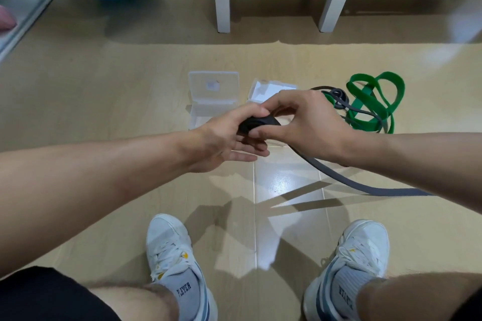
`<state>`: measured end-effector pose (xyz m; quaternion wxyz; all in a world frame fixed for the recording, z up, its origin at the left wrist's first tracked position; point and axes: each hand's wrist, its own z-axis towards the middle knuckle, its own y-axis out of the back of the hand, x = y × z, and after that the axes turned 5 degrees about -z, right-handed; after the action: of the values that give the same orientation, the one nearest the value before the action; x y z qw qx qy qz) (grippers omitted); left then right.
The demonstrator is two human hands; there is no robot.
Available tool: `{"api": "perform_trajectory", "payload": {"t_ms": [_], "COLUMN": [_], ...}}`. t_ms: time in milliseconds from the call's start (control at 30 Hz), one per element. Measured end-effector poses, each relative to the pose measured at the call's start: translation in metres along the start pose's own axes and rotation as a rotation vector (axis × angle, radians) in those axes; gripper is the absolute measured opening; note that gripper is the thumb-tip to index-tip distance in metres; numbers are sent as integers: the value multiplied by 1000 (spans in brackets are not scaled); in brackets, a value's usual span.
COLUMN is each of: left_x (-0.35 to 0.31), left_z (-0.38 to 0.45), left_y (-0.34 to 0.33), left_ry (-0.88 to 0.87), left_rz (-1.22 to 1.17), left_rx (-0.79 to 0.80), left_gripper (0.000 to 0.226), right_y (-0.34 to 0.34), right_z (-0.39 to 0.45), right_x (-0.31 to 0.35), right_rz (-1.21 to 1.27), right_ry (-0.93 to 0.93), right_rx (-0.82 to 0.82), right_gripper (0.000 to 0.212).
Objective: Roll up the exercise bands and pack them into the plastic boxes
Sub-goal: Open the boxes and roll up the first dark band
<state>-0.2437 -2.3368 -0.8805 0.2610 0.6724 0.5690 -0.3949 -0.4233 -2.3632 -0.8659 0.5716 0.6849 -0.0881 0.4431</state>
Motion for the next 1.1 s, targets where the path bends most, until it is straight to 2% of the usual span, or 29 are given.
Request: {"api": "perform_trajectory", "payload": {"t_ms": [100,233,333,400,467,567,767,933,1100], "left_x": [1,4,0,0,3,4,-2,-1,-1], "left_z": [0,-2,-3,-2,-2,-1,0,-1,-2], "left_y": [5,3,1,0,-3,-6,1,6,6], "left_ry": [-16,30,86,100,94,41,-22,-6,96], "left_rz": [-42,-64,74,180,214,208,51,-16,61], "left_rx": [78,105,8,-43,-92,-153,-127,-14,2], "left_gripper": [34,33,31,39,47,40,29,33,39], "right_y": [0,0,1,-1,-5,-8,-5,-5,-6], "right_z": [-3,-1,0,-1,-3,-4,0,-2,-3], "right_x": [0,2,-4,-6,-7,-3,-4,-6,-9], "right_rz": [119,54,-11,-45,-89,-129,24,104,-12], "right_ry": [-16,-35,-78,-67,-46,-24,-43,-84,-109], "right_rx": [-12,-13,-21,-8,6,-10,-40,-64,-63], "right_gripper": [21,15,12,10,9,10,28,22,14]}}
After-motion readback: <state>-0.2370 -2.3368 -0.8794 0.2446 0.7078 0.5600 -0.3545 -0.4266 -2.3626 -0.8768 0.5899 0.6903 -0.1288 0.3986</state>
